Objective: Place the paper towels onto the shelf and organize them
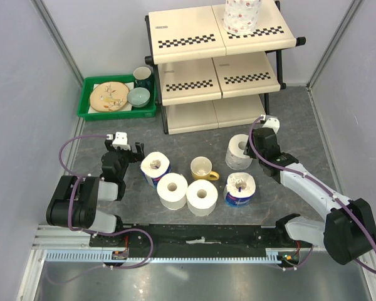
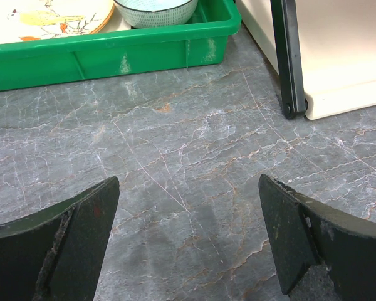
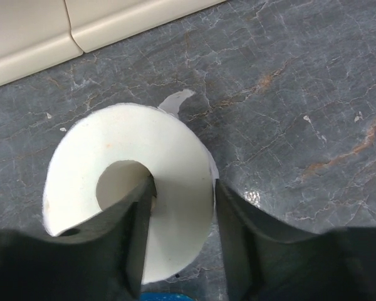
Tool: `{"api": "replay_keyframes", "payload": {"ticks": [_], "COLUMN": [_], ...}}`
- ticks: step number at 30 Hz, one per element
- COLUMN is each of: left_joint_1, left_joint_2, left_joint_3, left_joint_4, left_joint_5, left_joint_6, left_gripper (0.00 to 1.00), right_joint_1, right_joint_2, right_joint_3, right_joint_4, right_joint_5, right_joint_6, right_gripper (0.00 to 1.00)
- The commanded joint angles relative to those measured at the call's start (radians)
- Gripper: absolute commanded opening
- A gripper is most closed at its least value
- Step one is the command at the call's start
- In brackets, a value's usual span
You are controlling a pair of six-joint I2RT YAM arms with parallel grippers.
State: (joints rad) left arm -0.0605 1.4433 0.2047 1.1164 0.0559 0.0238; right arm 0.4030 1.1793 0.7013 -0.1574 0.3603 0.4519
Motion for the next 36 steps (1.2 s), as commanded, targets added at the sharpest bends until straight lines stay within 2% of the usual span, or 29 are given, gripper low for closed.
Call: {"api": "replay_keyframes", "payload": {"ticks": [1, 8, 16, 20, 28, 30, 36], "left_joint_1": [0.001, 0.001, 0.001, 0.001, 0.001, 0.001, 0.001], "left_joint_2": [-0.008, -0.009, -0.008, -0.008, -0.008, -0.008, -0.009], "left_joint_3": [0.009, 0.009, 0.009, 0.009, 0.009, 0.009, 0.009], "left_joint_4": [0.040, 0.040, 0.040, 0.040, 0.040, 0.040, 0.040], "left_joint_5": [0.012, 0.010, 0.012, 0.010, 0.010, 0.010, 0.010], "left_joint_6": [0.021, 0.021, 0.021, 0.021, 0.022, 0.021, 0.019], "left_gripper": [0.99, 0.99, 0.99, 1.00, 1.00, 0.99, 1.00], "right_joint_1": [0.000, 0.000, -0.001, 0.000, 0.000, -0.001, -0.001], "right_joint_2": [-0.006, -0.073, -0.112, -0.122, -0.121, -0.125, -0.153], "right_joint_3": [-0.019, -0.016, 0.078, 0.164, 0.455, 0.530, 0.687], "right_joint_4": [0.032, 0.030, 0.009, -0.019, -0.122, -0.136, -0.149], "right_joint_5": [0.009, 0.040, 0.026, -0.021, -0.283, -0.314, -0.357], "right_joint_6": [0.016, 0.019, 0.011, -0.010, -0.116, -0.122, -0.108], "right_gripper": [0.44, 0.32, 0.29, 0.29, 0.30, 0.32, 0.33]}}
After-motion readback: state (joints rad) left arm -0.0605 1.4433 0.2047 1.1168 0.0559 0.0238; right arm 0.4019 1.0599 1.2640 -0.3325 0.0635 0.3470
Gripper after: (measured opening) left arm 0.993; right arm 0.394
